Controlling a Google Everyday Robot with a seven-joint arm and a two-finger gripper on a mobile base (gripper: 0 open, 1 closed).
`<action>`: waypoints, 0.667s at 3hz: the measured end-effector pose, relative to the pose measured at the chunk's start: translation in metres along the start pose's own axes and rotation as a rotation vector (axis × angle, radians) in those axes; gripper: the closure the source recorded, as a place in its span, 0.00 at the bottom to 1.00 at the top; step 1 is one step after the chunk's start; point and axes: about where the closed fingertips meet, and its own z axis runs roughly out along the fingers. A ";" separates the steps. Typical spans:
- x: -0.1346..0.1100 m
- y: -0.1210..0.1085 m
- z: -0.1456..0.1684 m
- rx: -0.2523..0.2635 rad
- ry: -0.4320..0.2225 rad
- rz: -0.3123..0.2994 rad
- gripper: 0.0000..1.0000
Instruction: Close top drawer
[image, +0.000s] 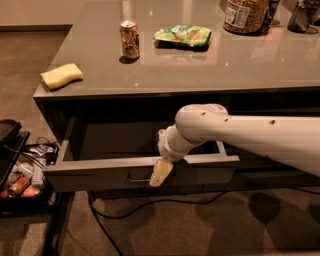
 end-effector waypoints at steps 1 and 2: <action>-0.001 -0.004 0.002 -0.011 -0.028 0.010 0.00; -0.010 -0.022 0.004 -0.018 -0.110 0.015 0.00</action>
Offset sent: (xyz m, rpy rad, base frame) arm 0.0441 0.0095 0.0133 0.2080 -0.0005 0.0255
